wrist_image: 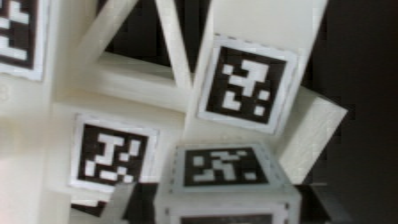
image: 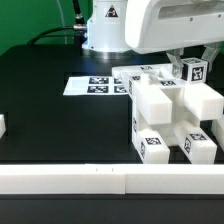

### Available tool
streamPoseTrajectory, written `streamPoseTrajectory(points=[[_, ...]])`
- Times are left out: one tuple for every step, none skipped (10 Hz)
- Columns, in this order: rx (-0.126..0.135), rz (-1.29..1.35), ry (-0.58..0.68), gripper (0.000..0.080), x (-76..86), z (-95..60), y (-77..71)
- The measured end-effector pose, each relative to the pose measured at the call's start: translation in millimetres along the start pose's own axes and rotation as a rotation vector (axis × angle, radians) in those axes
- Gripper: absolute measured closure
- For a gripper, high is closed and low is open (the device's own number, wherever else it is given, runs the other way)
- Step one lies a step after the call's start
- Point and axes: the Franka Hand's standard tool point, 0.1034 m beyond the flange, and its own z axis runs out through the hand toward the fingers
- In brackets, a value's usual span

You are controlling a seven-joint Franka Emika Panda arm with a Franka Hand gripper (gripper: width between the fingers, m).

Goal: Assemble chair

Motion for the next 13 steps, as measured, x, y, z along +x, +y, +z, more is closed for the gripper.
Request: streamPoseTrajectory(points=[[0.0, 0.018, 0.0, 0.0524, 0.0, 0.0, 0.1], [0.0, 0.028, 0.0, 0.0524, 0.2, 0.1, 0.3], [0.002, 0.081, 0.002, 0.0524, 1.0, 0.2, 1.3], [0.004, 0.154, 0.003, 0.0524, 0.8, 0.3, 2.9], [0.019, 0.269, 0.009, 0.0524, 1.2, 0.2, 4.8], [0.024, 0.35, 0.015, 0.0524, 1.7, -0.1, 7.1], [0.031, 0.407, 0.02, 0.0524, 2.2, -0.5, 9.2], [0.044, 0.545, 0.034, 0.0524, 4.2, -1.4, 11.8], [0.046, 0.641, 0.034, 0.0524, 4.4, -1.2, 12.2], [0.049, 0.741, 0.032, 0.0524, 4.6, -0.9, 11.4], [0.056, 0.866, 0.033, 0.0524, 5.9, -1.1, 10.7], [0.055, 0.869, 0.034, 0.0524, 6.0, -1.3, 10.9], [0.055, 0.865, 0.034, 0.0524, 6.0, -1.0, 10.8]])
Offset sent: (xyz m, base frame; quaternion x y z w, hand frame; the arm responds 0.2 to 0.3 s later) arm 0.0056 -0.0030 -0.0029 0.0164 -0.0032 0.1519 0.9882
